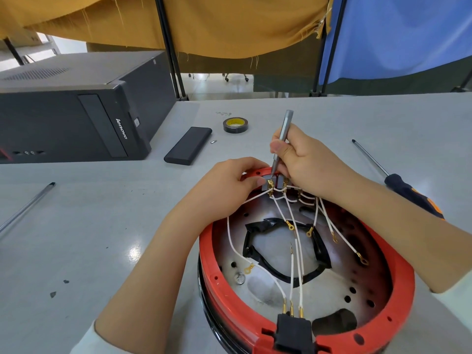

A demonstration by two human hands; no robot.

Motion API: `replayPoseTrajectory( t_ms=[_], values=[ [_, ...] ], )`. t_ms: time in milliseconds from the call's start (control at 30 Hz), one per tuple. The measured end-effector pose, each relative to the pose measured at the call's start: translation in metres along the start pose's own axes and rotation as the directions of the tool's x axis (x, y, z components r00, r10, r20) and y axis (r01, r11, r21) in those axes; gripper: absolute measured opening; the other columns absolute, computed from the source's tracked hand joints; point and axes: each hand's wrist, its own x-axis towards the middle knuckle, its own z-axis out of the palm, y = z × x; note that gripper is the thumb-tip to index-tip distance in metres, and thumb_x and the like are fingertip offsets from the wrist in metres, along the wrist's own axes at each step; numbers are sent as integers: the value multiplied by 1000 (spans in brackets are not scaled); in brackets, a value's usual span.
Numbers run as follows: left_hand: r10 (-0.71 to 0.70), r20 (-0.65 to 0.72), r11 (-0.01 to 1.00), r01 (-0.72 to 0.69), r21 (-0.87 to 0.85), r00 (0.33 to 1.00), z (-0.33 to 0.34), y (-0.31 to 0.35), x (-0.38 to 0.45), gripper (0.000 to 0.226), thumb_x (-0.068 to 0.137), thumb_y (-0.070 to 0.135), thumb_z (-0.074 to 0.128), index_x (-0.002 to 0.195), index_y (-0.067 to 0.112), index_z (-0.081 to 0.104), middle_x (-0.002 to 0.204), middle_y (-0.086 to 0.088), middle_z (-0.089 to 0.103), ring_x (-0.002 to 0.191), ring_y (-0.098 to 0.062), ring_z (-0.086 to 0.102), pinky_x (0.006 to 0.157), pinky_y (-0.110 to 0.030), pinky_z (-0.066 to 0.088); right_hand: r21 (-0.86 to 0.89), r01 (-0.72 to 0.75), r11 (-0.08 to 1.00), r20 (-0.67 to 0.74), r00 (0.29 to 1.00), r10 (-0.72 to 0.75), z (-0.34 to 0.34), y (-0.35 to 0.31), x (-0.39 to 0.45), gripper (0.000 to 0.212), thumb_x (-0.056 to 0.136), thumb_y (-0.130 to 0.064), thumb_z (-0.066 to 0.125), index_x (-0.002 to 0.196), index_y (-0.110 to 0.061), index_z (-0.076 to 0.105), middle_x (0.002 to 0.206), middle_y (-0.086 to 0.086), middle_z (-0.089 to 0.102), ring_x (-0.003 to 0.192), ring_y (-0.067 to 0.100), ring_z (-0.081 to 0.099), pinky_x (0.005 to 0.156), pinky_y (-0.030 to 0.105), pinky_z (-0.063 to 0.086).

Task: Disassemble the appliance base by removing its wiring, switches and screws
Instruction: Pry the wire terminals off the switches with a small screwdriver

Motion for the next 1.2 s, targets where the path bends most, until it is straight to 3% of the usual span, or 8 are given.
replayPoseTrajectory(
  t_ms=[167, 267, 367, 500, 600, 767, 933, 1200],
  values=[
    [-5, 6, 1000, 5, -13, 1000, 0, 1, 0, 23, 93, 26, 54, 114, 31, 61, 103, 13, 65, 95, -5, 58, 77, -9, 39, -4, -65, 998, -12, 998, 65, 3, -1, 6, 16, 101, -33, 36, 99, -20, 44, 71, -5, 55, 68, 13, 59, 66, 34, 47],
    [-2, 7, 1000, 3, -23, 1000, 0, 1, 0, 23, 93, 26, 54, 114, 31, 61, 106, 13, 65, 97, -5, 58, 79, -12, 41, 30, 26, 999, -15, 1000, -26, 2, 2, -2, 12, 101, -31, 35, 90, -28, 41, 61, -7, 51, 52, 2, 51, 57, 26, 42],
    [-6, 7, 1000, 6, -9, 1000, 0, 0, 0, 23, 93, 27, 54, 114, 33, 61, 100, 17, 63, 91, -1, 56, 73, -3, 36, 109, 104, 989, -28, 994, -102, -1, 5, -10, 16, 101, -28, 35, 86, -32, 40, 57, -7, 48, 44, 1, 44, 47, 13, 36],
    [3, 10, 1000, -3, -15, 1000, -1, 0, 0, 23, 94, 26, 54, 115, 32, 61, 103, 15, 65, 94, -3, 58, 78, -9, 40, 37, 114, 993, 1, 993, -114, 0, 4, -9, 15, 101, -30, 33, 86, -34, 37, 61, -1, 49, 46, 4, 42, 48, 16, 37],
    [10, 11, 1000, -10, -22, 1000, 0, 0, 0, 23, 94, 25, 54, 115, 31, 61, 106, 14, 66, 97, -4, 58, 82, -17, 42, -11, 91, 996, 4, 996, -91, 1, 2, -8, 12, 101, -31, 33, 90, -32, 38, 61, -7, 49, 47, 0, 45, 50, 14, 37],
    [-5, 10, 1000, 5, -11, 1000, 0, -1, 1, 23, 93, 26, 54, 115, 32, 61, 101, 17, 63, 94, -3, 56, 76, -5, 37, 4, -72, 997, -4, 997, 72, -1, -1, 4, 15, 102, -30, 33, 97, -19, 42, 63, -11, 46, 41, -9, 47, 53, 20, 31],
    [-5, 7, 1000, 5, -4, 1000, 0, 0, 0, 24, 93, 25, 54, 116, 31, 61, 105, 14, 64, 96, -4, 57, 78, -8, 38, -42, -125, 991, 23, 992, 126, 0, -1, 11, 19, 102, -33, 32, 100, -19, 43, 66, -10, 45, 49, 2, 42, 52, 21, 31],
    [-7, 17, 1000, 7, -18, 1000, -1, 0, 0, 24, 94, 26, 53, 117, 31, 60, 109, 13, 65, 101, -5, 58, 85, -17, 42, 174, 19, 985, -26, 1000, -14, -2, 2, -6, 17, 102, -26, 34, 85, -28, 40, 57, -3, 45, 37, 1, 41, 41, 11, 33]
  ],
)
